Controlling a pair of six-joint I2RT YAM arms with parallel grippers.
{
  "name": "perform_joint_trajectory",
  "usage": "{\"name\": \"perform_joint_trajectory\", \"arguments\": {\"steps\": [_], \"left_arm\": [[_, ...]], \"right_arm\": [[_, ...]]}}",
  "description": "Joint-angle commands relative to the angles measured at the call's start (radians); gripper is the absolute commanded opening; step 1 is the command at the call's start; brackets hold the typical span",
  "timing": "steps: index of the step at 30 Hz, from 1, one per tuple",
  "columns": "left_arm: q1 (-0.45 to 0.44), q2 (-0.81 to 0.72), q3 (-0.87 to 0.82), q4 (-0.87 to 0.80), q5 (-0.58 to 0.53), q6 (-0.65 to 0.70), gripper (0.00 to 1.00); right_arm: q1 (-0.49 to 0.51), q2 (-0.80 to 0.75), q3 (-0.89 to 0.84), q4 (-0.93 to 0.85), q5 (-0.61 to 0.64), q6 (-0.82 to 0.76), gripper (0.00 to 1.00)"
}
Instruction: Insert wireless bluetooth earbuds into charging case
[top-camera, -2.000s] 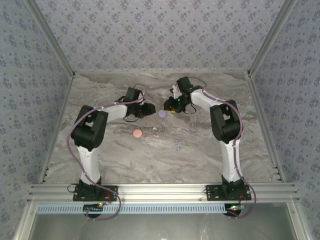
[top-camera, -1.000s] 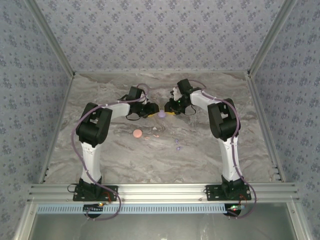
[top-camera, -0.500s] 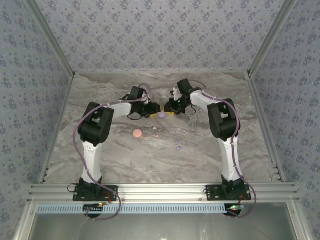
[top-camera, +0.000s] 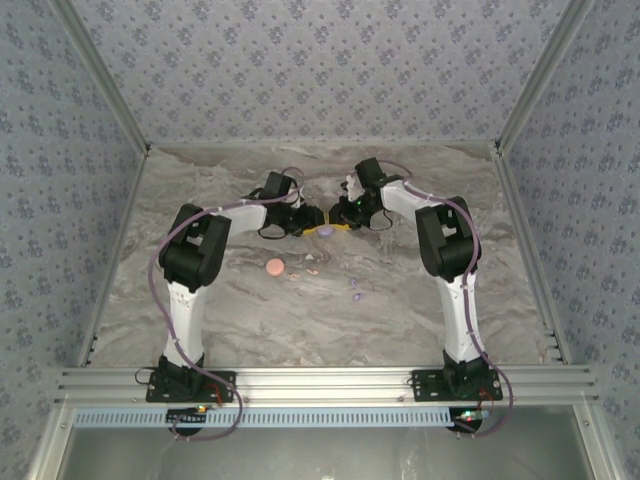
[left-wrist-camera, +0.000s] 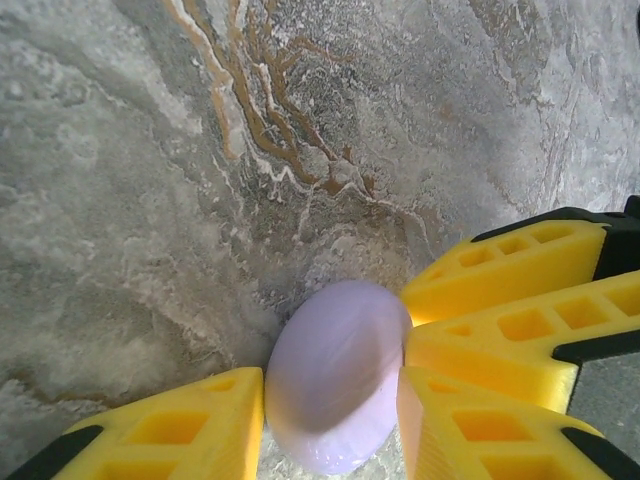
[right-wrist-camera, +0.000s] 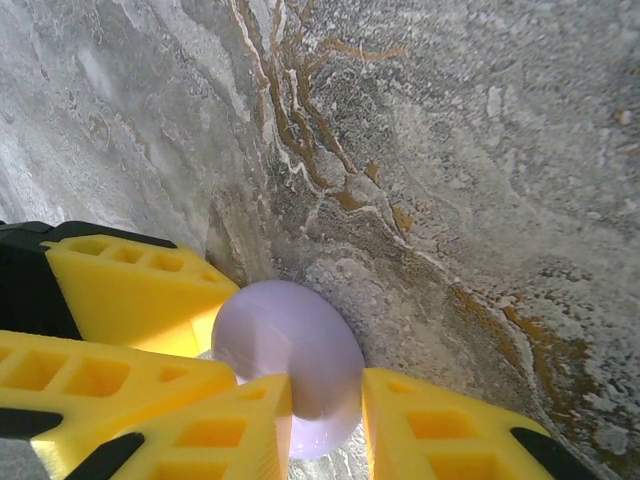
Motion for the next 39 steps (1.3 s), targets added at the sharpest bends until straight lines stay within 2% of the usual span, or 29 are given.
{"name": "perform_joint_trajectory", "arguments": {"steps": [1,6,15,22,31,39], "left_arm": [[-0.014,0.013,0.025,-0.037,0.014,0.011,0.37],[-0.013,-0.009,0.002,0.013,0.024,-0.023,0.35],[-0.012,-0.001,-0.014,0.087,0.064,-0.076,0.39],[-0.012,0.007,-0.009,0.046,0.032,-0.057,0.35],[-0.012,-0.004,-0.016,-0.004,-0.019,-0.026,0.24],[0.006,-0.158,-0.122,0.094,-0.027,0.015,0.21]], "right_arm": [[-0.007,0.033,-0.009,-0.003,-0.027,0.013,0.26],[-0.008,0.028,-0.018,0.007,-0.034,0.019,0.22],[-0.017,0.023,-0.037,0.025,-0.054,0.024,0.17],[-0.019,0.013,-0.046,0.028,-0.055,0.025,0.17],[-0.022,-0.034,-0.068,0.040,-0.035,0.029,0.21],[-0.049,-0.210,-0.194,0.104,-0.006,0.008,0.34]]}}
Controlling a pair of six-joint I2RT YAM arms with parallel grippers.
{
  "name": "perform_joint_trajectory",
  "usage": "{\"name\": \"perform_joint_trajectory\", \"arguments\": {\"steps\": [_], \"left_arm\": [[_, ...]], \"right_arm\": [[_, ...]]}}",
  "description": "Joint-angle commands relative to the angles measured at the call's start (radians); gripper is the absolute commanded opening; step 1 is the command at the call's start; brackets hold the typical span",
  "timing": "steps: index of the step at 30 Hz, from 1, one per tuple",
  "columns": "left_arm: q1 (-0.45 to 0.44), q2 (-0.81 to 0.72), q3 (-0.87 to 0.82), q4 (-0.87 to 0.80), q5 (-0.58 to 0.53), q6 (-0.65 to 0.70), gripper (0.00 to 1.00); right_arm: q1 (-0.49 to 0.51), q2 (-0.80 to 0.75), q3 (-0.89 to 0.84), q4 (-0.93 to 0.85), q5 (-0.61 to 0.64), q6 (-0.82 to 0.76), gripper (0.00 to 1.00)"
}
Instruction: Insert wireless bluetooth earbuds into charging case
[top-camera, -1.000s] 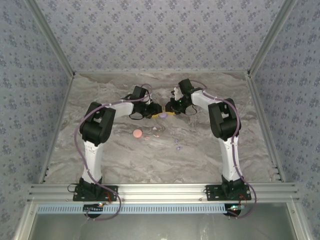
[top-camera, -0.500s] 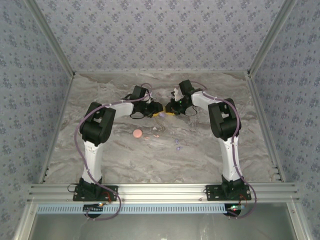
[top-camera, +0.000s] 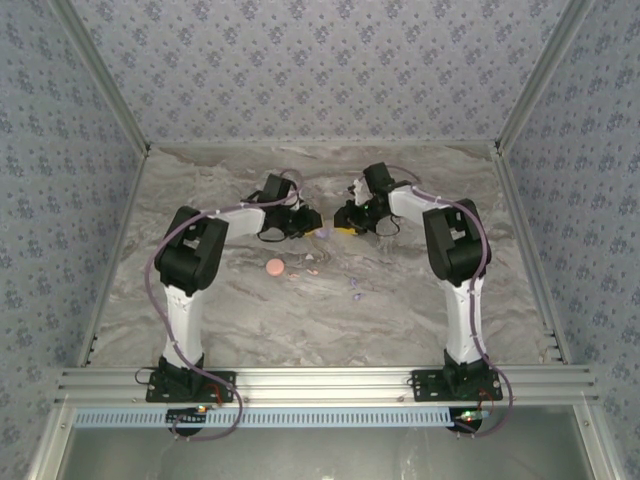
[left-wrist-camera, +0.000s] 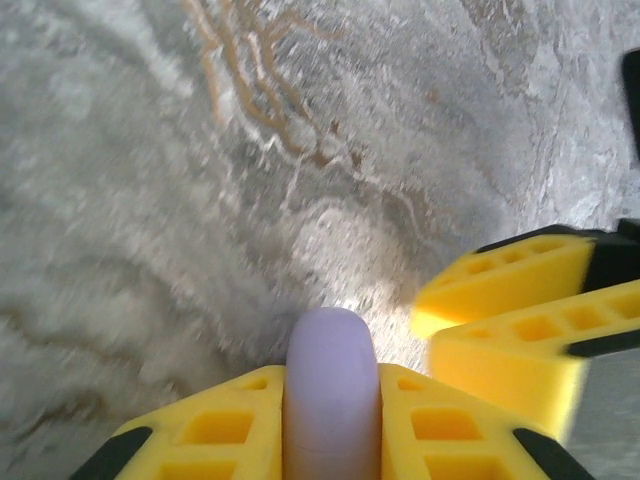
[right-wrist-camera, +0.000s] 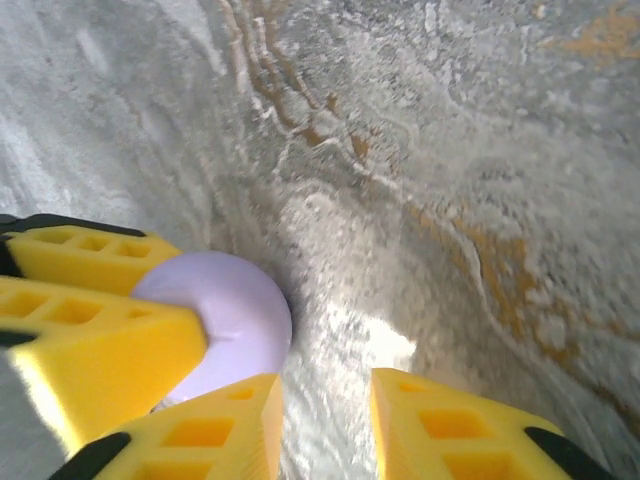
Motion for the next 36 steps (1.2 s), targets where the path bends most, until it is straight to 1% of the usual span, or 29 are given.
{"name": "perform_joint_trajectory", "arguments": {"steps": [1,6,11,14,17,24,26,36], "left_arm": [[0.015,-0.118,-0.056,0.068,0.004,0.048,0.21],[0.045,-0.246,-0.145,0.198,0.081,0.079,0.20],[0.060,-0.338,-0.209,0.303,0.158,0.115,0.19],[0.059,-0.393,-0.245,0.381,0.200,0.125,0.19],[0.059,-0.443,-0.275,0.458,0.243,0.122,0.19],[0.052,-0.532,-0.306,0.527,0.299,0.122,0.20],[0.045,-0.550,-0.306,0.529,0.310,0.130,0.20],[0.026,-0.603,-0.298,0.511,0.336,0.149,0.20]], "right_arm": [[-0.025,-0.134,-0.062,0.043,0.010,-0.016,0.35],[-0.056,-0.287,-0.180,0.130,-0.053,-0.055,0.45],[-0.077,-0.415,-0.244,0.182,-0.117,-0.098,0.49],[-0.086,-0.464,-0.258,0.211,-0.187,-0.121,0.52],[-0.085,-0.491,-0.252,0.220,-0.243,-0.138,0.54],[-0.071,-0.526,-0.239,0.272,-0.343,-0.137,0.56],[-0.063,-0.521,-0.228,0.279,-0.378,-0.136,0.57],[-0.011,-0.516,-0.172,0.266,-0.457,-0.185,0.60]]}}
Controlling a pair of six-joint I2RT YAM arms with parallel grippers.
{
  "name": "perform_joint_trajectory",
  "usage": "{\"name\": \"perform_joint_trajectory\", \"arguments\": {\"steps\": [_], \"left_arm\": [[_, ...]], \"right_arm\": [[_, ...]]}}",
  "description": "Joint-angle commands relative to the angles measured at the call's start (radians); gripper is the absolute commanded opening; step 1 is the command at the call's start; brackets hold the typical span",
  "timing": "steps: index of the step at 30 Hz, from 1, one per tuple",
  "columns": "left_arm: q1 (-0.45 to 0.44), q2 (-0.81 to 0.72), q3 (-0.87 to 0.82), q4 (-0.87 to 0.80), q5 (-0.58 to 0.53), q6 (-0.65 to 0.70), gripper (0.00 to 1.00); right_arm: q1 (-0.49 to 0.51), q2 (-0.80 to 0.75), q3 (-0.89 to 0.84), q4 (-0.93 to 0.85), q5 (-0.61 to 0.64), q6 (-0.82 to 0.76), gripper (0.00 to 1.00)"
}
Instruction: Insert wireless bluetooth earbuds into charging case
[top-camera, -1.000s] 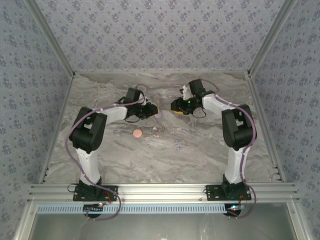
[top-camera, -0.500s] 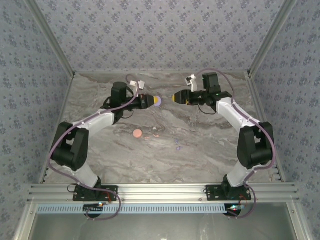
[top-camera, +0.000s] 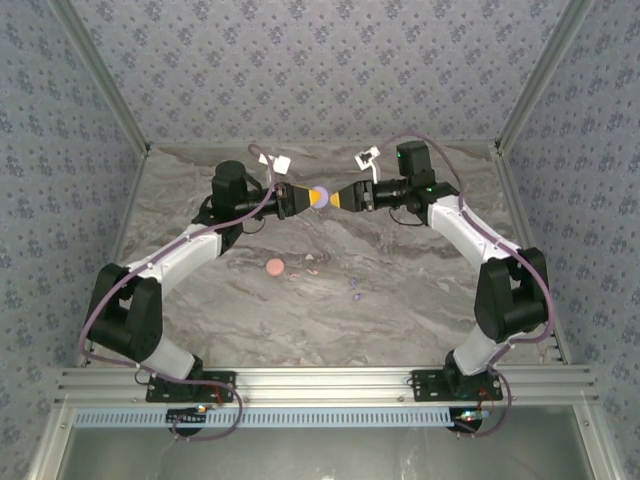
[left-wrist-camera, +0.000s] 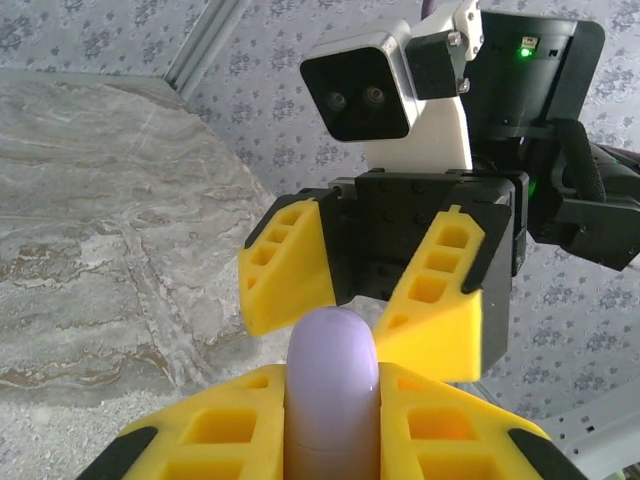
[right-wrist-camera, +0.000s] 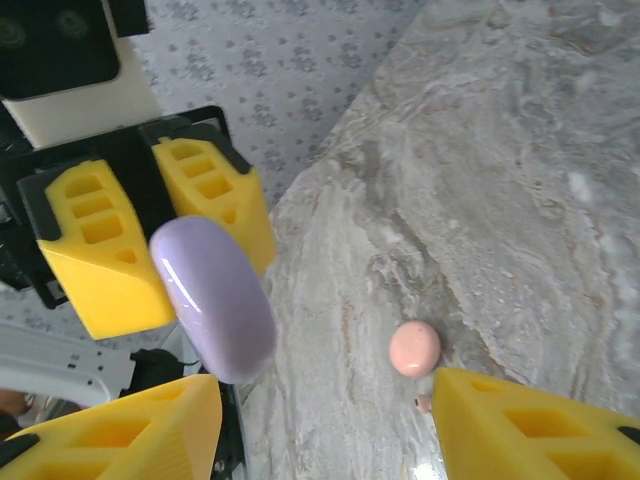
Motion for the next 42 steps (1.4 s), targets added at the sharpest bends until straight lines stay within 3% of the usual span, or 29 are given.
{"name": "perform_joint_trajectory", "arguments": {"steps": [1,14,35,42], "left_arm": [[-0.005,-0.041,0.006,0.023,0.033,0.029,0.19],[-0.026,-0.044,0.014,0.024,0.047,0.029,0.19],[-0.030,-0.047,0.030,-0.005,0.008,0.035,0.20],[-0.030,-0.050,0.032,-0.036,0.004,0.043,0.31]], "right_arm": [[0.012,-0.014,0.044,0.008,-0.062,-0.039,0.60],[0.028,0.008,0.084,0.002,-0.089,-0.050,0.52],[0.040,0.006,0.103,-0.074,-0.109,-0.102,0.22],[0.036,-0.018,0.119,-0.099,-0.065,-0.102,0.19]]}}
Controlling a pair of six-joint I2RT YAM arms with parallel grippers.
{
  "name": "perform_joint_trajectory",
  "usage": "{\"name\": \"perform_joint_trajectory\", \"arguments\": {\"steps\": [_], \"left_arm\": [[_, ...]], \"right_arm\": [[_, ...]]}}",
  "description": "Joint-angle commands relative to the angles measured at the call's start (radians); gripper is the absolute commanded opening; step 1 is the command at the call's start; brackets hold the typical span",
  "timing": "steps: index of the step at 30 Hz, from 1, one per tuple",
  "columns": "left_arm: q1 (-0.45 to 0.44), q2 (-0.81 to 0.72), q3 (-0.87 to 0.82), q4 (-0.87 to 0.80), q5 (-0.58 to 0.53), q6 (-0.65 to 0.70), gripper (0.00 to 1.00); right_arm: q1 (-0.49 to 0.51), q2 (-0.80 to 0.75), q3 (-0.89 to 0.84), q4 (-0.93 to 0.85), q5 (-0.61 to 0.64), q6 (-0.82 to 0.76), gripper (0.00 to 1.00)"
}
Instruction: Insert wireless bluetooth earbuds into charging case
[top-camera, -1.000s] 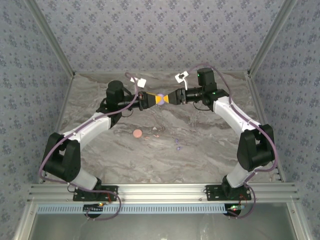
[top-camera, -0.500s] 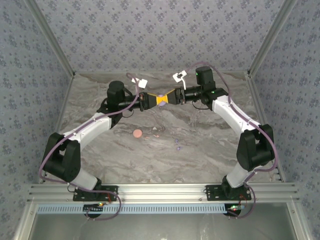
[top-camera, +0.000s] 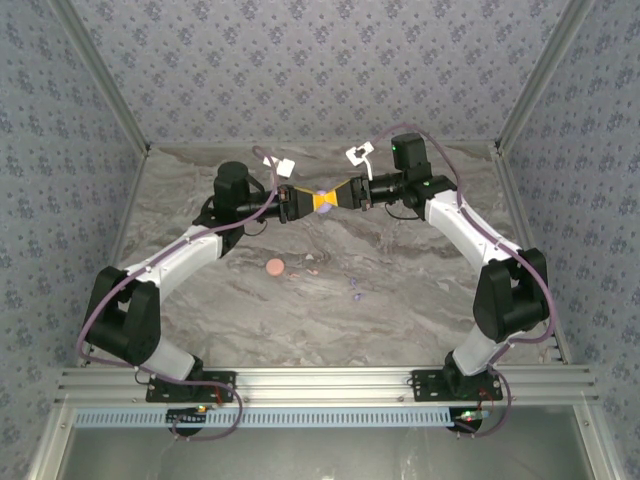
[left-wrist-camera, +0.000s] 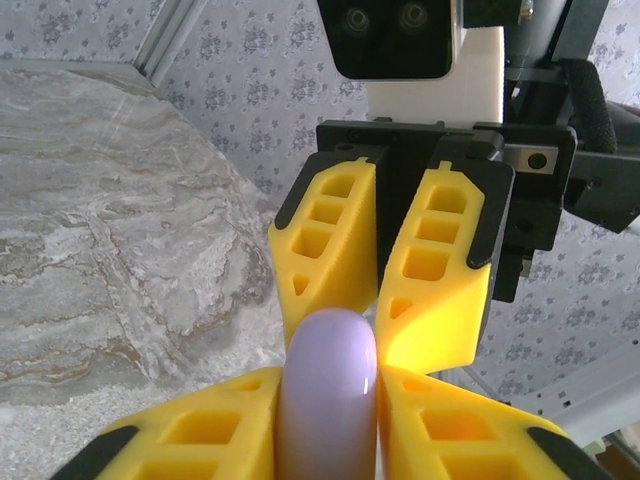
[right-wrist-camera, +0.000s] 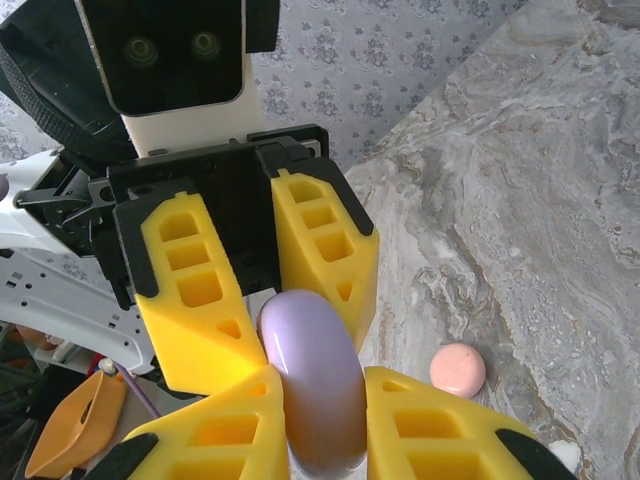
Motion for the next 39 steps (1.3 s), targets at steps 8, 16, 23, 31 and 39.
{"name": "perform_joint_trajectory", "arguments": {"steps": [8,16,23,31,39], "left_arm": [[-0.007,-0.045,0.019,-0.060,0.003,0.047,0.46],[-0.016,-0.051,0.013,-0.069,0.008,0.055,0.51],[-0.025,-0.038,0.014,-0.087,-0.007,0.056,0.54],[-0.025,-0.042,0.007,-0.094,-0.043,0.056,0.53],[-0.027,-0.038,0.011,-0.096,-0.043,0.055,0.48]], "right_arm": [[0.004,-0.032,0.063,-0.076,0.019,-0.019,0.19],[0.008,-0.034,0.065,-0.077,0.018,-0.021,0.20],[0.010,-0.041,0.067,-0.072,0.031,-0.017,0.20],[0.010,-0.045,0.063,-0.066,0.042,-0.009,0.20],[0.012,-0.044,0.061,-0.058,0.041,-0.004,0.20]]}}
